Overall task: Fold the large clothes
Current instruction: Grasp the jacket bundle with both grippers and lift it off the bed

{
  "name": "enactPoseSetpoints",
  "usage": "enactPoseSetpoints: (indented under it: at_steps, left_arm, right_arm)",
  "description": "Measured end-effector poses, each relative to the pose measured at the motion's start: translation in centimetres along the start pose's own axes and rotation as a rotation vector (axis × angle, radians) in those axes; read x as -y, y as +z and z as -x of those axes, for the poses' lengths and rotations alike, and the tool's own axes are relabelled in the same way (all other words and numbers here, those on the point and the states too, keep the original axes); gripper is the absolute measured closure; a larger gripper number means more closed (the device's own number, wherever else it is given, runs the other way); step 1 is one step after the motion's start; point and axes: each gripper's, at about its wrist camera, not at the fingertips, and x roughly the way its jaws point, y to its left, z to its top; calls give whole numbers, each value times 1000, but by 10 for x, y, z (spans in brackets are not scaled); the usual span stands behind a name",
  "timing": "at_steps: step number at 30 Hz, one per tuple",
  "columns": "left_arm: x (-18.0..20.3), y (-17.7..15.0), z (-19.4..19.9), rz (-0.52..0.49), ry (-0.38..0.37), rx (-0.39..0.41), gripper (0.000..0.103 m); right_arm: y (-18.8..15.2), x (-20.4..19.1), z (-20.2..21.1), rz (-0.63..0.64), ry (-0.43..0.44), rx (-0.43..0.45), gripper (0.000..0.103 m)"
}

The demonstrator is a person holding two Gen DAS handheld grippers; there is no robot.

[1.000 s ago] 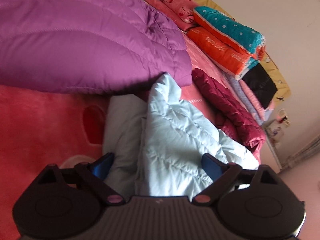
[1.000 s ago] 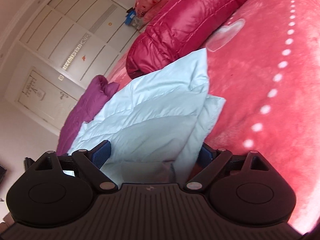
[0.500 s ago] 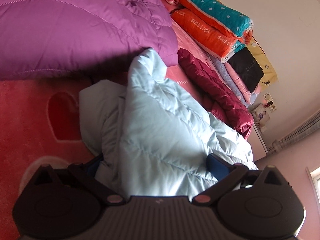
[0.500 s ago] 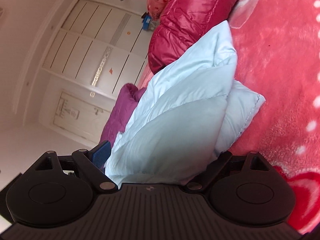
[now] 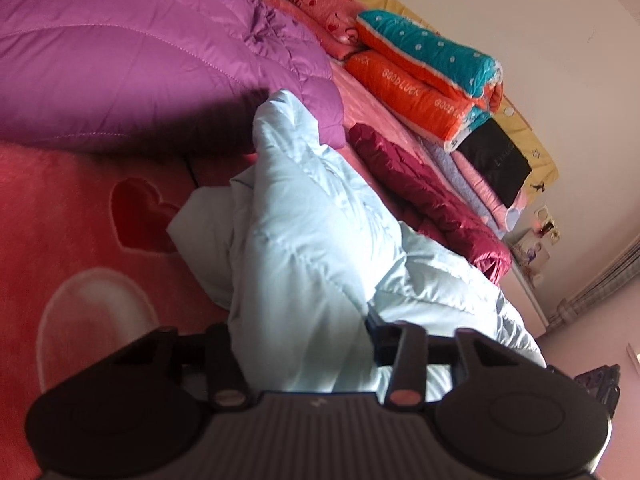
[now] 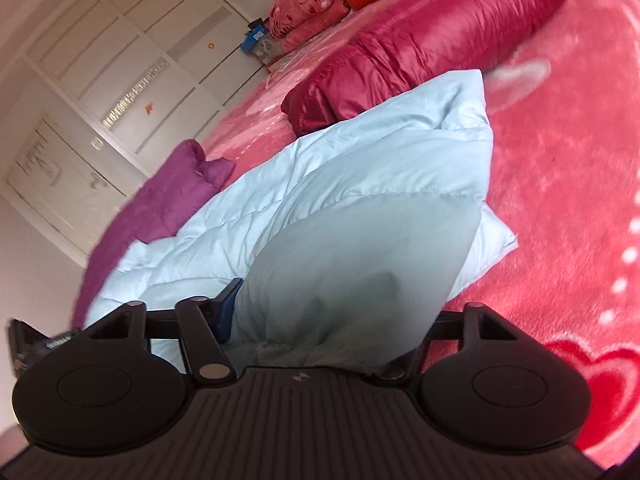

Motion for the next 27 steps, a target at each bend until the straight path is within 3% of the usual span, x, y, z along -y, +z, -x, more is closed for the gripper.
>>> enactPoseSetpoints:
  at_steps: [6,18,27]
  left_arm:
    - [6,-8,11,-47,2,66,73]
    - [10,-1,29,-123,-15,121,81]
    - [2,14,56,-103,-73,198,85]
  right_arm:
    - [-18,-55,5,267,-208,55,40]
    - [-61,-123,11,694,-509,218,60]
    - [-83,-184,23,962,-628,408,69]
